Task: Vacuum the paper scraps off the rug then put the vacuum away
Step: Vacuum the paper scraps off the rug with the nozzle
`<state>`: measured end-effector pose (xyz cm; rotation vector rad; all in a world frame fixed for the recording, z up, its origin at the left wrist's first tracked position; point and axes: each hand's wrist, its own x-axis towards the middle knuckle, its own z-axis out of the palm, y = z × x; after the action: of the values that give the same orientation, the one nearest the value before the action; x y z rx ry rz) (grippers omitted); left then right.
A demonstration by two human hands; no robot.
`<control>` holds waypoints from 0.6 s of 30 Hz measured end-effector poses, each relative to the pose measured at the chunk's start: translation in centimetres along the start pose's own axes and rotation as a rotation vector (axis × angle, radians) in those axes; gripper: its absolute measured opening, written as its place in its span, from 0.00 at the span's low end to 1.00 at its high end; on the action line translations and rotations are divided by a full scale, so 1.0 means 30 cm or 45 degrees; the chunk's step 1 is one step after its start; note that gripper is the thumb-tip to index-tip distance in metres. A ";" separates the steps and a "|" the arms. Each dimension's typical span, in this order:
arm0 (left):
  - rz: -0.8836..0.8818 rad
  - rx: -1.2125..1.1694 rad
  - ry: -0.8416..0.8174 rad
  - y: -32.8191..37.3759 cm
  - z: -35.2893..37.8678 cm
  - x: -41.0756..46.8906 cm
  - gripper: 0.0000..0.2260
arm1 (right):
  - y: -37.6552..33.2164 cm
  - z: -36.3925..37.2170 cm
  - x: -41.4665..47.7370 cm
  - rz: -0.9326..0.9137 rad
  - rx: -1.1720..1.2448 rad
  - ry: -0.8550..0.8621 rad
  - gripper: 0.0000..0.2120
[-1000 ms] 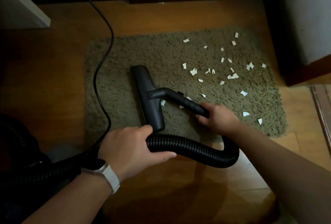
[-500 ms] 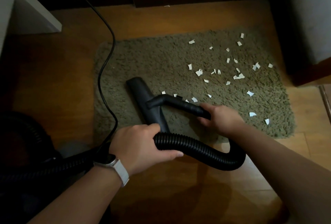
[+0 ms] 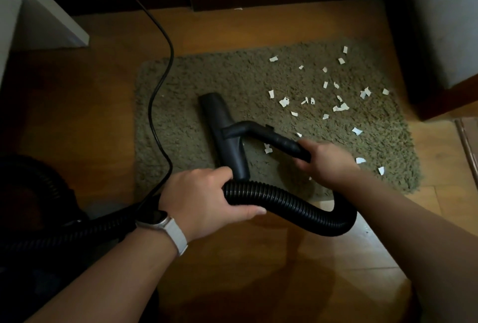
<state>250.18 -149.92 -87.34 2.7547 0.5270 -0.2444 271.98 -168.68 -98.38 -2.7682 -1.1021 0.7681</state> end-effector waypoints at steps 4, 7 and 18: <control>0.035 0.018 0.023 -0.021 -0.005 -0.027 0.32 | -0.070 0.023 0.017 -0.168 -0.083 -0.028 0.18; 0.028 0.013 0.026 -0.029 -0.015 -0.033 0.31 | -0.093 0.039 0.021 -0.254 -0.130 -0.062 0.18; 0.045 0.013 -0.067 -0.006 -0.018 -0.018 0.27 | 0.063 -0.019 0.037 0.041 -0.006 0.026 0.16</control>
<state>249.68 -149.74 -86.76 2.7562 0.4641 -0.3110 274.12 -169.26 -98.81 -2.7980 -1.0601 0.7394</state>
